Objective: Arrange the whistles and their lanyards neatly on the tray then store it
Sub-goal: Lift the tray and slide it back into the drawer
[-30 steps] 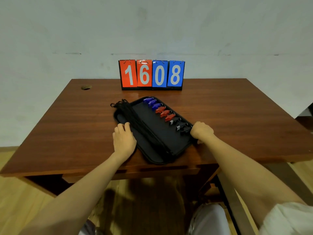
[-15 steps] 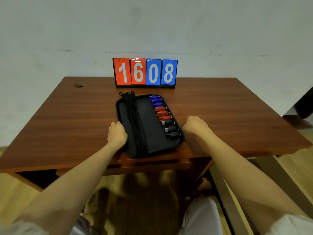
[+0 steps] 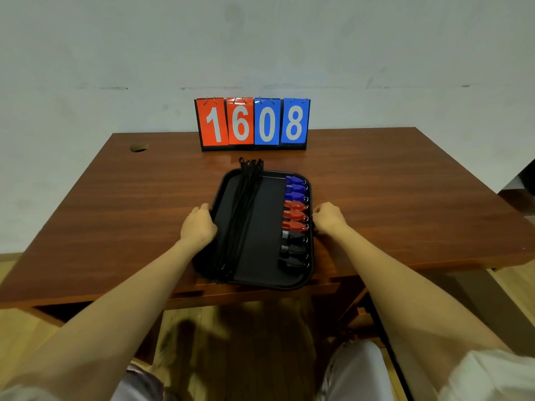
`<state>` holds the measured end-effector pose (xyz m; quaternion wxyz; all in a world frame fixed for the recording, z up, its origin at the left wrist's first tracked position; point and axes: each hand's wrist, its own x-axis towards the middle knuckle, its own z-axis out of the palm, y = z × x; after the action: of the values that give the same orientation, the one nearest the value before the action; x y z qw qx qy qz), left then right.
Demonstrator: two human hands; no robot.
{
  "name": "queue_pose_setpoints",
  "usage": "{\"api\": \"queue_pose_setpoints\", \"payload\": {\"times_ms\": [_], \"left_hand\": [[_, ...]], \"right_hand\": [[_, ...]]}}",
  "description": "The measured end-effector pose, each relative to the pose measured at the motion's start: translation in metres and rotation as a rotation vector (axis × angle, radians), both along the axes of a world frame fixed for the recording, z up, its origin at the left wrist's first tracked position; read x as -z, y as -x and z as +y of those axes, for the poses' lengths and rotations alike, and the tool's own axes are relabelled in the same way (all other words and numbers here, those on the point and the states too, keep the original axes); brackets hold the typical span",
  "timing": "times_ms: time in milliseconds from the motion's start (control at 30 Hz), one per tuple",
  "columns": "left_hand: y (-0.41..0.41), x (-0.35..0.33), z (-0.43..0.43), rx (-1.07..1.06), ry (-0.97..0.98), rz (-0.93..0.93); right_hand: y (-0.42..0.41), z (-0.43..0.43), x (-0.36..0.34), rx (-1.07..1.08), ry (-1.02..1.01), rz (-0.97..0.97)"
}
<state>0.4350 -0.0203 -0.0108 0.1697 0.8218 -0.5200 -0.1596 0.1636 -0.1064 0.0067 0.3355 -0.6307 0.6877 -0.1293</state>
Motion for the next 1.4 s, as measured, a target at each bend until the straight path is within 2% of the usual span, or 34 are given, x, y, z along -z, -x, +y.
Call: {"api": "queue_pose_setpoints", "payload": {"times_ms": [200,367,567,833,1167,1400], "left_hand": [[0.004,-0.009,-0.005,0.006,-0.079,-0.037],[0.019,-0.015,-0.002,0.037,-0.142,0.108],[0.054,-0.02,0.011,0.075,-0.132,0.242],[0.15,-0.028,0.027,0.26,-0.067,0.36],[0.279,-0.019,0.05,0.443,-0.198,0.65],[0.342,-0.015,0.089,0.582,-0.296,0.728]], "right_hand": [[-0.001,0.013,-0.001,0.01,-0.006,-0.046],[0.016,0.021,-0.002,0.085,0.019,-0.056],[0.055,0.043,-0.002,0.205,0.028,-0.12],[0.162,0.099,-0.008,0.398,0.078,-0.174],[0.303,0.175,-0.009,0.616,0.161,-0.149],[0.34,0.233,-0.022,0.766,0.127,-0.132]]}}
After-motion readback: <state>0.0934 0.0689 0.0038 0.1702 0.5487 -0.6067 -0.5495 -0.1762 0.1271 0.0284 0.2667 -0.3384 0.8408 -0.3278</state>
